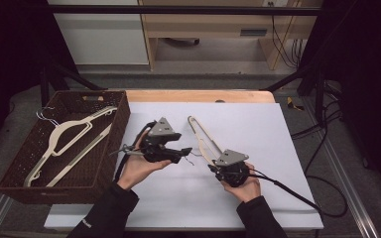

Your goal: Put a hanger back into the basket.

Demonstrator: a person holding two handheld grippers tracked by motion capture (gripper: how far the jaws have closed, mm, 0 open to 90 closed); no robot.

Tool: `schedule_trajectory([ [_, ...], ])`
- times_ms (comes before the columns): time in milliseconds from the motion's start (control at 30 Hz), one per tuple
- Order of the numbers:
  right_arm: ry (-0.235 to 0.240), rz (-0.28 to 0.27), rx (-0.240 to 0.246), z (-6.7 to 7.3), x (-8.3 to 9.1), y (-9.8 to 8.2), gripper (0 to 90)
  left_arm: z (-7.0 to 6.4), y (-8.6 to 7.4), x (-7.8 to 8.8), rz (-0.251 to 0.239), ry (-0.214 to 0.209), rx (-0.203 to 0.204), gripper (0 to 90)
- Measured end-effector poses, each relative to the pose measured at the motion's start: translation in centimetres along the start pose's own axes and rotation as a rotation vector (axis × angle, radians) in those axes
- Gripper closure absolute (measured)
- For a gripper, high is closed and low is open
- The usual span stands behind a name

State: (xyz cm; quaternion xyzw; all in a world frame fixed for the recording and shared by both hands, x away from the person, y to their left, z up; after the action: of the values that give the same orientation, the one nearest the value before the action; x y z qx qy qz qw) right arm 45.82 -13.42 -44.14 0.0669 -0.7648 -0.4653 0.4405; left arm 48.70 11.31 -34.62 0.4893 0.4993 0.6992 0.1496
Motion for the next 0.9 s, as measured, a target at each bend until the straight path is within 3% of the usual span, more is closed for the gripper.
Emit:
schedule_trajectory([
  [167, -0.061, -0.007, 0.021, -0.7, 1.6, 0.3, 81.1, 0.6, -1.1, 2.5, -0.050, 0.035, 0.026, 24.3],
  [500, -0.122, -0.046, 0.002, -1.6, 3.2, 0.4, 86.6, -0.3, -4.6, 4.4, -0.100, 0.047, 0.027, 12.9],
  [733, -0.026, -0.085, -0.020, -1.9, 4.3, 0.5, 86.8, -0.8, -4.9, 4.6, -0.102, 0.059, 0.010, 10.4],
  [900, 0.118, -0.140, -0.062, -1.4, 4.7, 0.8, 86.9, -1.0, -5.1, 3.6, -0.077, 0.048, 0.005, 10.8],
])
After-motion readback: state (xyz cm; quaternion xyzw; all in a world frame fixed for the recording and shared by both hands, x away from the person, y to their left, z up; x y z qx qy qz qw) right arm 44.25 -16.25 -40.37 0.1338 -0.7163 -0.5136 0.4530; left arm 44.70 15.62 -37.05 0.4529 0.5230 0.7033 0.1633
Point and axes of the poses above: each handheld gripper's, and its own axes: x roughly backward along the jaws, y roughly out of its top, z roughly to its left, the point moved 1 cm from there along -x, roughly forward along the jaws
